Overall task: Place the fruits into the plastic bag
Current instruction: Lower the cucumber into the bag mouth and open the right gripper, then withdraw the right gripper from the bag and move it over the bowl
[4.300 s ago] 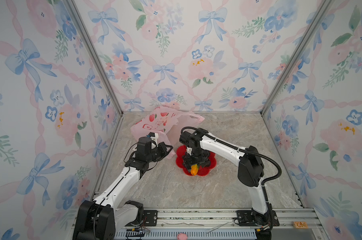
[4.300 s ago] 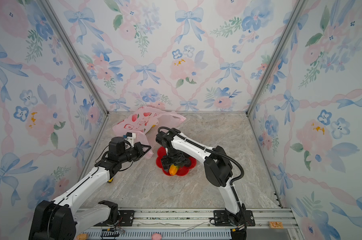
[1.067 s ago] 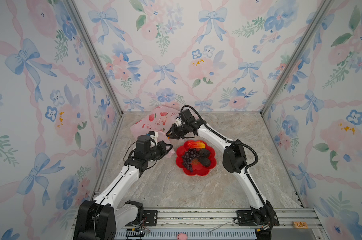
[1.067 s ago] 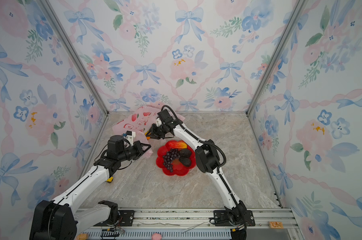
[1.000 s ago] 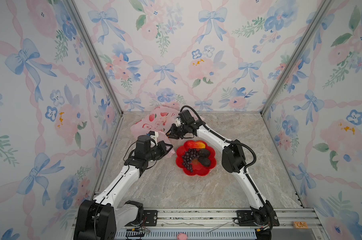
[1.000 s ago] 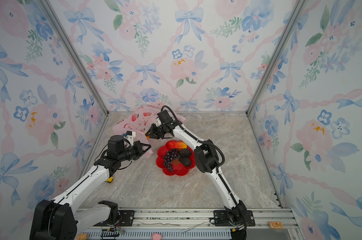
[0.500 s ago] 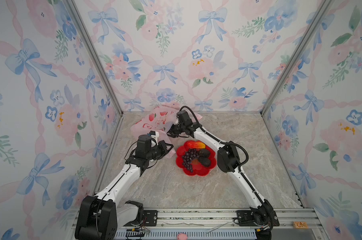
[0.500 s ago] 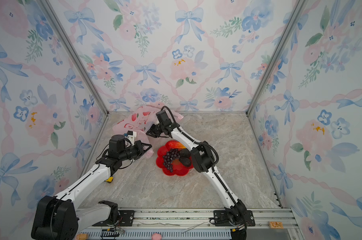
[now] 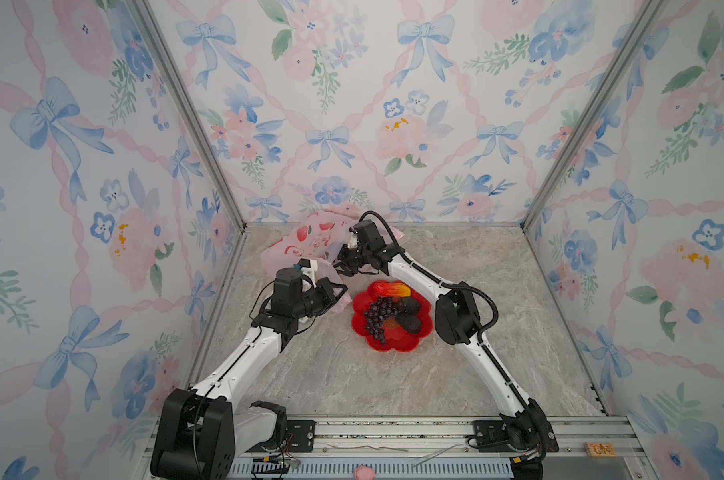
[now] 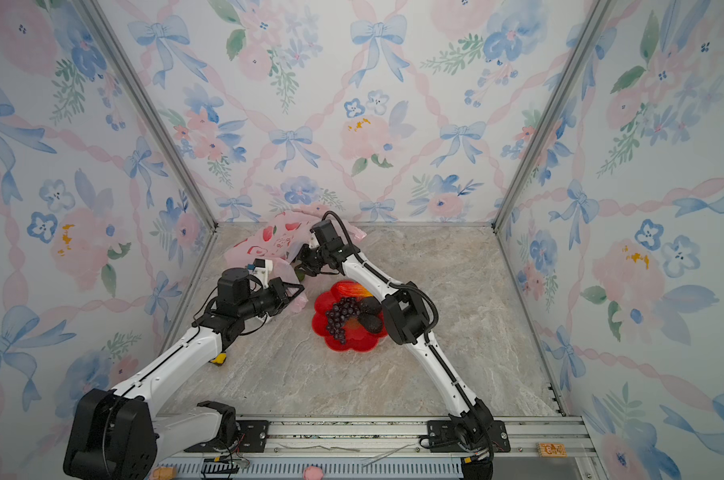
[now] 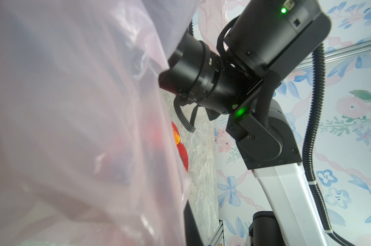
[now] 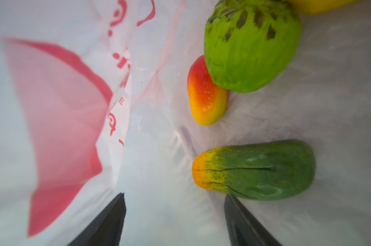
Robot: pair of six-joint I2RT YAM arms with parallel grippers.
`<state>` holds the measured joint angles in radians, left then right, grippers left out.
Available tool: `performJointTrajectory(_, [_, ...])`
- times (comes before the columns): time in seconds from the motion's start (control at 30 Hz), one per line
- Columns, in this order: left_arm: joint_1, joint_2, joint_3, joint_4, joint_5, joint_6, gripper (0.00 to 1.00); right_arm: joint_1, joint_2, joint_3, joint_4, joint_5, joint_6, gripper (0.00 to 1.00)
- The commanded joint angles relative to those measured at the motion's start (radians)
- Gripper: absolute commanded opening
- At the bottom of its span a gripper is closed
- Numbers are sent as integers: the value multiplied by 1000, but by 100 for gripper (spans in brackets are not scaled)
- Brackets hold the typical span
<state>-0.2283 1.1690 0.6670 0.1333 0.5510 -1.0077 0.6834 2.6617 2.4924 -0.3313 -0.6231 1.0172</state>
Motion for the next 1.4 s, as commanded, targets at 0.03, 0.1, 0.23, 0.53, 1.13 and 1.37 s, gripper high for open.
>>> performJointTrajectory(0.03, [8, 2, 14, 17, -1, -8, 0, -18, -129, -10, -120, 15, -90, 75])
performJointTrajectory(0.1, [9, -2, 7, 17, -5, -8, 0, -20, -161, -21, -183, 31, -135, 75])
performJointTrajectory(0.23, [12, -6, -8, 26, -14, -9, 0, -27, -230, -35, -317, 51, -238, 76])
performJointTrajectory(0.53, [18, 7, -18, 54, -21, -11, 0, -63, -443, -148, -643, 174, -513, 80])
performJointTrajectory(1.13, [21, 1, -9, 6, -21, 23, 0, -38, -730, -447, -1157, 614, -934, 97])
performJointTrajectory(1.37, [22, -18, -20, 5, -21, 21, 0, 32, -737, -632, -1101, 595, -924, 99])
